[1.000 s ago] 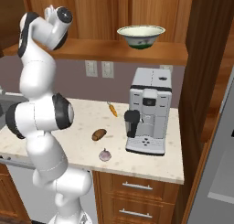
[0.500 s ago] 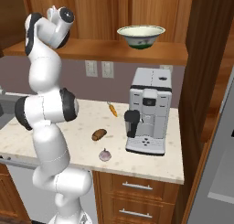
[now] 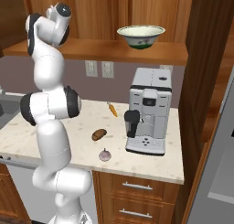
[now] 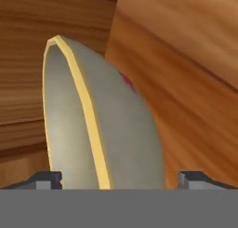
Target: Pick both bowls and place them on the counter. Then place the potato in one bowl and place the garlic in the other bowl.
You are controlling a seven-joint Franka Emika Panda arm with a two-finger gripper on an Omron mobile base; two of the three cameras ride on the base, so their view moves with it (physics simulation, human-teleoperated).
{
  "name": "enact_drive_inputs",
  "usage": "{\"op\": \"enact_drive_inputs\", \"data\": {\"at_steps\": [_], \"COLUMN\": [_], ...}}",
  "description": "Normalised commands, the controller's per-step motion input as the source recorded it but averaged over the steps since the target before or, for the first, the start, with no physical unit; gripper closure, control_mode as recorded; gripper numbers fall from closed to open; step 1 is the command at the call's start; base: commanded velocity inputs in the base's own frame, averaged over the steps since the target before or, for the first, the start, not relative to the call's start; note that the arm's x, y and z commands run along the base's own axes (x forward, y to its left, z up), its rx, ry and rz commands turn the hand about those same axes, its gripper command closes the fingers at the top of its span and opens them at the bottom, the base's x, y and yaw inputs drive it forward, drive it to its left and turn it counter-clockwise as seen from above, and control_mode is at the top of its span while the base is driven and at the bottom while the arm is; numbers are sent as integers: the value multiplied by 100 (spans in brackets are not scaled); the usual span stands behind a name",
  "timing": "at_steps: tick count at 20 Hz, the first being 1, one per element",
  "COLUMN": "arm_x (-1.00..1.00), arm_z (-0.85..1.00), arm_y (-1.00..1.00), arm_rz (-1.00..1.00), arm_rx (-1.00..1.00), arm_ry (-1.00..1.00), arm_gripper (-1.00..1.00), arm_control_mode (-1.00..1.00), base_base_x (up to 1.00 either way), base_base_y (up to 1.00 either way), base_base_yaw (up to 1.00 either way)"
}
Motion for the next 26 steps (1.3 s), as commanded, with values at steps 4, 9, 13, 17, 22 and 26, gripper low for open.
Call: {"op": "enact_drive_inputs", "data": {"at_steps": [4,9,13,17,22,26], "arm_x": [9,-19,-70,-81,-78,-79], "arm_z": [-24,-12,-6,-4,-6,-9], "arm_y": [18,2,-4,-9,-9,-6], "arm_rz": [-1,0,-1,-5,-5,-7], "arm_rx": [-17,-8,0,0,0,0], "arm_ry": [3,-1,-15,-18,-8,-8], "arm_gripper": [100,100,100,100,100,100], "arm_control_mode": [-100,-100,-100,-100,-100,-100], "base_base_x": [0,0,0,0,0,0], "base_base_y": [0,0,0,0,0,0], "base_base_yaw": [0,0,0,0,0,0]}}
